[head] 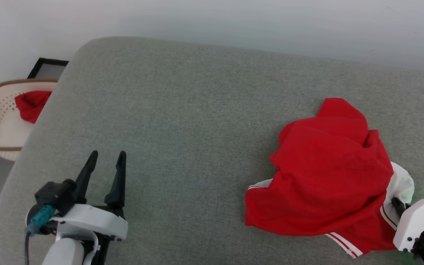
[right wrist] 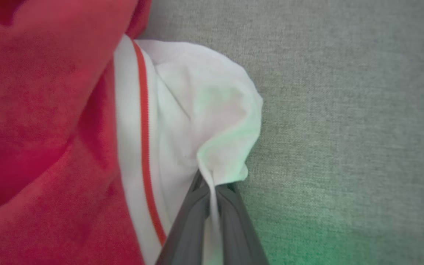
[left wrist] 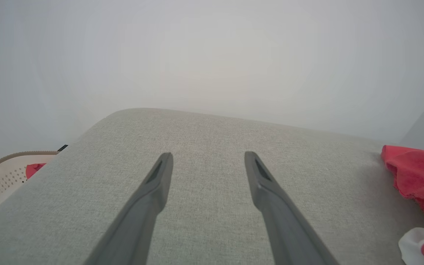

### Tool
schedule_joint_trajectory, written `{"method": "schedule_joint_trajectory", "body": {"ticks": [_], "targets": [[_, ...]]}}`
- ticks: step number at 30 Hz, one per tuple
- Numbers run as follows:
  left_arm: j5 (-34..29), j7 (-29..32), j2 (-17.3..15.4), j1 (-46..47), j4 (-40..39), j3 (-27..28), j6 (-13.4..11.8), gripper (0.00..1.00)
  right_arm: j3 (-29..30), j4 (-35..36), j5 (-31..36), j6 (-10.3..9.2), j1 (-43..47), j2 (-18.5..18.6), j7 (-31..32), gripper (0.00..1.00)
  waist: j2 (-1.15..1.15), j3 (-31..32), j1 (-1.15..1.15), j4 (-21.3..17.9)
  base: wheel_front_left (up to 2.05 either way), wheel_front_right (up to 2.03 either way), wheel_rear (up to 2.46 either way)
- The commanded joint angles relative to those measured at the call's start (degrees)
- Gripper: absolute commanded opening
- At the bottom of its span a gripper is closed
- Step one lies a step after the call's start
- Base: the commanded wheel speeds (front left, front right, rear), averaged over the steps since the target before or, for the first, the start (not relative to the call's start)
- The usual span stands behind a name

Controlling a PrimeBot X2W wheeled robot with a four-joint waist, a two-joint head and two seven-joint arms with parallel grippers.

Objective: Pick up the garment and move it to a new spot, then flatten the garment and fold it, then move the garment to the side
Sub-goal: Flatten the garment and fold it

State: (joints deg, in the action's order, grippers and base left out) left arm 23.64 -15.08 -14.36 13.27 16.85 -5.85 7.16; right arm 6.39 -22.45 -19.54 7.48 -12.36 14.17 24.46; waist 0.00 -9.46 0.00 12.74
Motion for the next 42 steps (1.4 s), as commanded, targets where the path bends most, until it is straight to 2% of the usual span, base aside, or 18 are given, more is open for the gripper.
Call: {"method": "schedule_joint_trajectory", "body": {"ticks": [1, 19, 31, 32, 34, 35, 36, 37, 38, 42], "targets": [[0.4, 0.0, 0.0, 0.1, 0.2, 0.3, 0.3, 1.00, -0.7, -2.1, 0.7, 0.01, 1.3, -0.6, 0.7, 0.00, 0.00, 0.3, 0.00, -0.4, 0.00, 0.00, 0.00], [0.7, 0.0, 0.1, -0.9, 0.8, 0.7, 0.4, 1.00, 5.2, 1.6, 2.0, -0.02, 0.6, 7.8, 0.5, 0.00, 0.00, 2.7, 0.00, -4.7, 0.00, 0.00, 0.00], [1.5, 0.0, -0.9, -0.1, 1.6, -1.1, 0.4, 1.00, 11.2, -1.2, 6.9, -0.02, 2.4, 7.6, -0.6, 0.00, 0.00, 2.9, 0.00, -4.9, 0.00, 0.00, 0.00], [1.6, 0.0, -1.0, 0.0, 1.7, -1.2, 0.4, 1.00, 11.7, -1.4, 7.1, -0.02, 2.3, 7.2, -0.6, 0.05, 0.00, 3.0, 0.00, -4.9, 0.00, 0.00, 0.00], [1.7, 0.0, -1.1, 0.1, 1.8, -1.4, 0.4, 1.00, 12.2, -1.8, 7.7, -0.02, 2.1, 6.9, -0.7, 0.09, 0.00, 3.1, 0.00, -4.9, 0.00, 0.00, 0.00], [1.9, 0.0, -1.3, 0.1, 1.9, -1.5, 0.4, 1.00, 12.4, -2.1, 7.8, -0.02, 1.9, 6.7, -0.6, 0.15, 0.00, 3.2, 0.00, -4.9, 0.00, 0.00, 0.00], [2.0, 0.0, -1.4, 0.2, 2.1, -1.7, 0.4, 1.00, 12.4, -2.3, 8.0, -0.02, 1.8, 6.4, -0.5, 0.34, 0.00, 3.3, 0.00, -5.0, 0.00, 0.00, 0.00], [2.1, 0.0, -1.5, 0.2, 2.2, -1.9, 0.4, 1.00, 12.3, -2.4, 8.3, -0.02, 1.6, 6.3, -0.6, 0.85, 0.00, 3.4, 0.00, -5.0, 0.00, 0.00, 0.00], [2.2, 0.0, -1.6, 0.2, 2.3, -2.3, 0.4, 1.00, 12.0, -2.4, 8.5, -0.02, 1.5, 6.2, -0.9, 1.00, 0.00, 3.5, 0.00, -5.1, 0.00, 0.00, 0.00], [2.8, 0.0, -2.2, 0.2, 2.8, -3.1, 0.4, 1.00, 11.4, -2.3, 8.4, -0.02, 0.9, 5.8, -0.7, 1.00, 0.00, 4.1, 0.00, -5.6, 0.00, 0.00, 0.00]]}}
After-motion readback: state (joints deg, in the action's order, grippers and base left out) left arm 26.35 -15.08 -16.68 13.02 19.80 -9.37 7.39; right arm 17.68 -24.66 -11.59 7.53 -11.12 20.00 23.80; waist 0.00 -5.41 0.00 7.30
